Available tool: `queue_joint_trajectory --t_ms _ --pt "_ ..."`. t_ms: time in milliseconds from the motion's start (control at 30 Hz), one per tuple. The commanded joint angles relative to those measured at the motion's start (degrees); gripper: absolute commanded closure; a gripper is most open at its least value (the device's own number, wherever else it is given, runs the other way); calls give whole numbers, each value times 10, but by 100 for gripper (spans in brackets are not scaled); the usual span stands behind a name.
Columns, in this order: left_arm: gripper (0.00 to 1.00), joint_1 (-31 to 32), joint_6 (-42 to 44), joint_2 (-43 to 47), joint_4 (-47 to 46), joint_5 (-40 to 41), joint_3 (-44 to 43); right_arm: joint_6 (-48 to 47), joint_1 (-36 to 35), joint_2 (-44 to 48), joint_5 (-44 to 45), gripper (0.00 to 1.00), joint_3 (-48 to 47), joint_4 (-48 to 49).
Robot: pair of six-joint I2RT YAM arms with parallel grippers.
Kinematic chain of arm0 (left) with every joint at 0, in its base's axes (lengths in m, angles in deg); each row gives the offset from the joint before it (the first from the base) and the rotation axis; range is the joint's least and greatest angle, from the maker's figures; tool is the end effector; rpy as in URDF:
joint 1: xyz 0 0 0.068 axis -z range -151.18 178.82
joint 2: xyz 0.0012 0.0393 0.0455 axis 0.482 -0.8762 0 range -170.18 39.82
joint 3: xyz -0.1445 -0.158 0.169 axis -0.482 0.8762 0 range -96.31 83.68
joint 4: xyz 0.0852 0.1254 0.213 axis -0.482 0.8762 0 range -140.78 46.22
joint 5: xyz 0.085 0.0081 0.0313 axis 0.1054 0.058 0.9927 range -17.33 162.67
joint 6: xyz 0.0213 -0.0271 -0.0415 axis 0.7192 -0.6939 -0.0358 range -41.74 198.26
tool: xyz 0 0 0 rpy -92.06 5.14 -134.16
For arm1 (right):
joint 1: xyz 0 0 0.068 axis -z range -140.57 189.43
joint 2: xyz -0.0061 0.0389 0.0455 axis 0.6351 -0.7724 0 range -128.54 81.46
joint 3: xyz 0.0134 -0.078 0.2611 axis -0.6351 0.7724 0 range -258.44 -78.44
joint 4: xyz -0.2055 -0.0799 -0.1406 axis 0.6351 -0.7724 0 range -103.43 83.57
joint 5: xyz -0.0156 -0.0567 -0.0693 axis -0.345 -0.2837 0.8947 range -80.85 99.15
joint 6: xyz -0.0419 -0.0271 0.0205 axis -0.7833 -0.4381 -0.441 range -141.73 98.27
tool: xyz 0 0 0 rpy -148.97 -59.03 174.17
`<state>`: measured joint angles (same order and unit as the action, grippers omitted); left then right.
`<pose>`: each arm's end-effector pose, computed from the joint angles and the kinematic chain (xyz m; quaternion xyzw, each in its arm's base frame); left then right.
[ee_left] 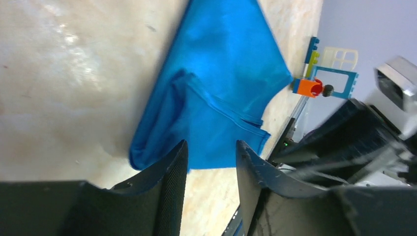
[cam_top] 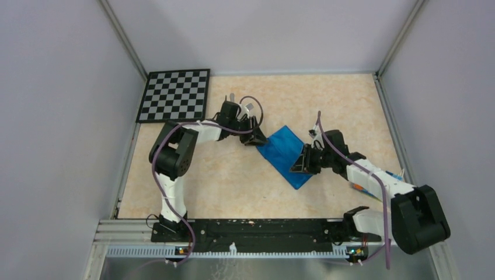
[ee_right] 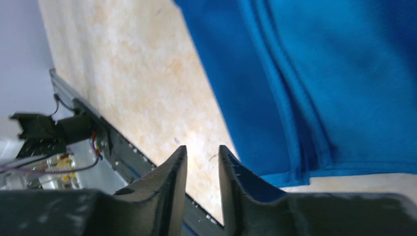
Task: Fold the napkin into a case and place the utensils inside
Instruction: Smooth out the 2/3-rectangle-folded napkin at the center of the board, then rotate the 2/3-rectangle-folded napkin at the center of the board.
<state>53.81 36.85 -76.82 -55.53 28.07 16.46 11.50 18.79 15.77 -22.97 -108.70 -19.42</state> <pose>0.3645 -0.1976 0.1325 0.0229 0.8659 -0.4883 0.1066 0.1944 0.0936 0.1831 0.0009 0.9038 0.3851 0.1869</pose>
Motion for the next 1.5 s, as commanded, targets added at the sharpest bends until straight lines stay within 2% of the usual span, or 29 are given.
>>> queue_joint_trajectory --t_ms 0,167,233,400,500,567,633,667,767,833,900,1000,1100,1233,1467 --pt "50 1 39 98 52 -14 -28 -33 8 -64 65 77 -23 36" --pt "43 1 65 188 107 5 17 17 -37 -126 94 85 28 131" --pt "40 1 69 232 118 15 50 74 -69 -146 102 86 64 213" --pt "34 1 88 330 168 68 131 220 -236 -185 147 86 76 348" --pt "31 2 92 383 202 99 170 229 -279 -183 135 79 36 366" --pt "29 4 83 413 203 100 199 193 -268 -157 125 69 7 321" --pt "28 10 75 436 208 103 224 128 -240 -110 122 54 -21 227" --pt "27 15 71 445 214 109 230 94 -216 -93 120 52 -28 182" --pt "25 58 51 460 220 132 237 42 -114 17 118 40 0 85" --pt "24 100 30 454 209 153 238 14 -37 59 102 34 17 16" --pt "25 146 4 433 187 176 238 -10 9 59 74 33 24 -25" --pt "34 190 -37 378 162 221 242 -17 19 42 73 32 42 -42" --pt "44 209 -57 333 131 252 245 13 19 53 90 31 64 -36" --pt "50 212 -50 280 104 268 232 7 13 73 139 31 84 -39" --pt "53 206 -7 187 140 300 160 42 -33 42 138 47 108 27"
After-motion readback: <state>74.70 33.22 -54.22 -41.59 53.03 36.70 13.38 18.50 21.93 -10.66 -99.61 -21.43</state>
